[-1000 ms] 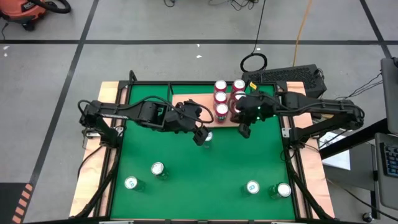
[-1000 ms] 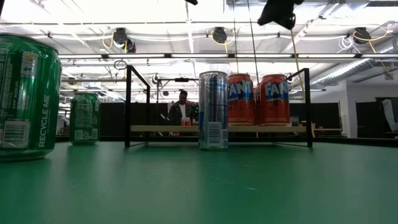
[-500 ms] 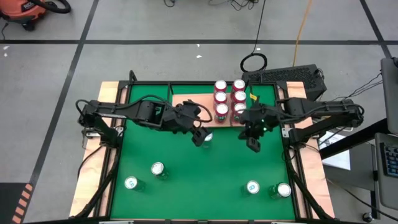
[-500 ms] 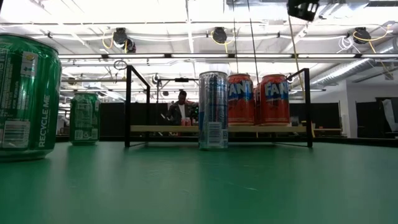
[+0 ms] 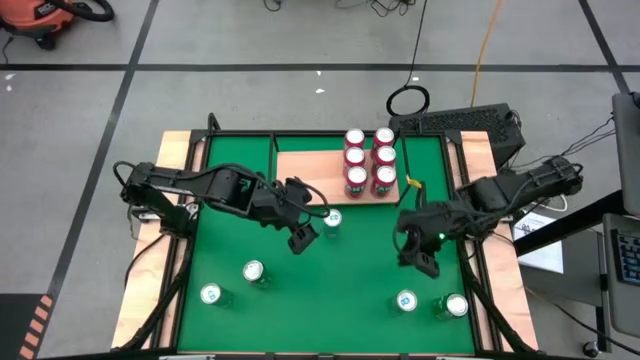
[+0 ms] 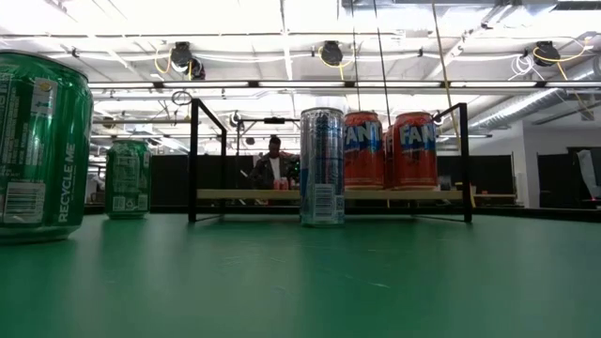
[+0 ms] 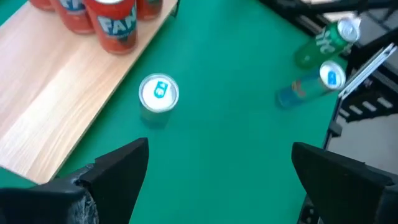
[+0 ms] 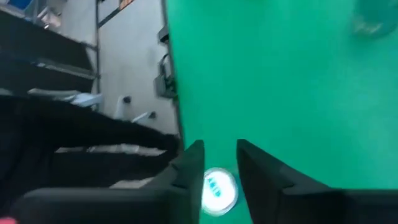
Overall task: Place canned beverage on shelf
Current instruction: Put the blue soda can on the shelf
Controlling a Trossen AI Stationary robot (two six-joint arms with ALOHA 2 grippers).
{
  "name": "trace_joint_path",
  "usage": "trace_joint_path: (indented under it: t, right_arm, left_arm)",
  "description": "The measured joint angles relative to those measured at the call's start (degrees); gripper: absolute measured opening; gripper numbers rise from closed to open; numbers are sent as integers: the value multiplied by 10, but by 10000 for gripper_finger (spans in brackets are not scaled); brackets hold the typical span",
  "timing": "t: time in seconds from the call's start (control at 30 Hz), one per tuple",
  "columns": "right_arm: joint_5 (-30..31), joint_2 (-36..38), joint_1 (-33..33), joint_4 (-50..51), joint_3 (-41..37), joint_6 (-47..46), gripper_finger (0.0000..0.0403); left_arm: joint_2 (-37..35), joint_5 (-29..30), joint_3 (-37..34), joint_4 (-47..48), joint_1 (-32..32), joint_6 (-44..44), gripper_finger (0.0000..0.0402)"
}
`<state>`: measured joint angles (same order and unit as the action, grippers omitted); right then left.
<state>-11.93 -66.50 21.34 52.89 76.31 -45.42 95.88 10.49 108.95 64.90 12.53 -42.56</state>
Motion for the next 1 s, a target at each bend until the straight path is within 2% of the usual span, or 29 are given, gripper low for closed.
trace_joint_path:
  t: [0.17, 0.3, 0.53, 0.83, 1.0]
  right_arm:
    - [39, 0, 73, 0, 0, -102, 167]
    - [81, -1, 127, 20, 0, -155, 222]
    - [166, -42, 201, 40, 0, -92, 299]
    - [165, -128, 212, 57, -1, -88, 358]
    - [159, -155, 212, 35, -1, -64, 368]
  left_arm:
    - [0, -2, 0, 31, 7, -12, 395]
    - [0, -31, 0, 57, 6, -56, 395]
    - [0, -30, 0, 55, 11, -79, 395]
    - [0, -23, 0, 55, 5, -80, 395]
    - [0, -22, 0, 48, 2, -79, 395]
